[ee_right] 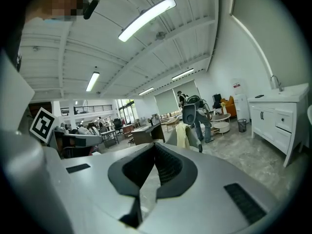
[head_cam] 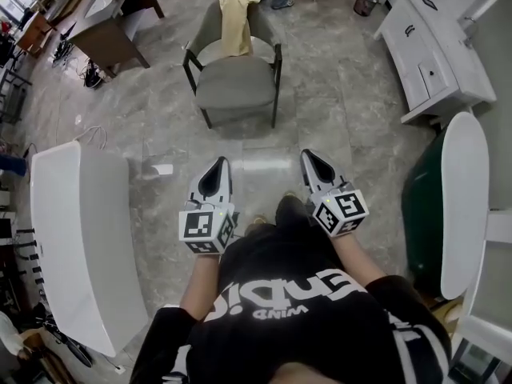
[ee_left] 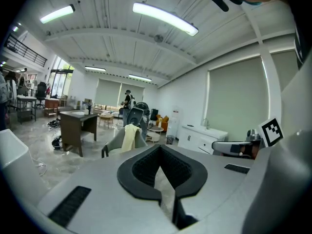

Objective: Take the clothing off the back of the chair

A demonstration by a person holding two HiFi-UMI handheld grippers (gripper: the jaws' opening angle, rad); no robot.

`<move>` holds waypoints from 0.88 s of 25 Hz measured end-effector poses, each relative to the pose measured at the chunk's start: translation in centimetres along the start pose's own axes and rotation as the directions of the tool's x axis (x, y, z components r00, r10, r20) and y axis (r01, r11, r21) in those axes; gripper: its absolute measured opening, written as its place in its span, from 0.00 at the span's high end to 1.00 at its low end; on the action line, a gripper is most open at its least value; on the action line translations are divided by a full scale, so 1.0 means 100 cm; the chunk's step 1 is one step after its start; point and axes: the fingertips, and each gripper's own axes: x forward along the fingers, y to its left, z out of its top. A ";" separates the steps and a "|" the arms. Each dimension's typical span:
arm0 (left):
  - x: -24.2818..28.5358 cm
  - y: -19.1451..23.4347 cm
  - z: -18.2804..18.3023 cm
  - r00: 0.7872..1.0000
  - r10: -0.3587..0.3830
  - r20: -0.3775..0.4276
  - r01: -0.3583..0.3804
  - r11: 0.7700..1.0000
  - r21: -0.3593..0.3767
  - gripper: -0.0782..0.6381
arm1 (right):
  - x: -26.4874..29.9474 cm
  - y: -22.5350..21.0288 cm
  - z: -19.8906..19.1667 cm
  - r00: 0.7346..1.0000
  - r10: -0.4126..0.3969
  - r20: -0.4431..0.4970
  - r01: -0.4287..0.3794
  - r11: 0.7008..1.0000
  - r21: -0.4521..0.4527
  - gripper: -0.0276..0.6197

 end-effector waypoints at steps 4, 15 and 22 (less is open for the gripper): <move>0.012 0.008 0.001 1.000 -0.017 0.006 0.017 1.000 0.013 0.87 | 0.010 -0.006 0.002 1.000 -0.029 0.012 0.029 1.000 0.003 0.94; 0.078 0.045 0.009 1.000 -0.010 0.014 0.010 1.000 0.003 0.87 | 0.078 -0.038 0.005 1.000 -0.028 0.015 0.027 1.000 0.013 0.94; 0.147 0.065 0.035 1.000 -0.004 0.018 0.004 1.000 0.010 0.87 | 0.143 -0.076 0.036 1.000 0.002 0.031 -0.003 1.000 0.004 0.94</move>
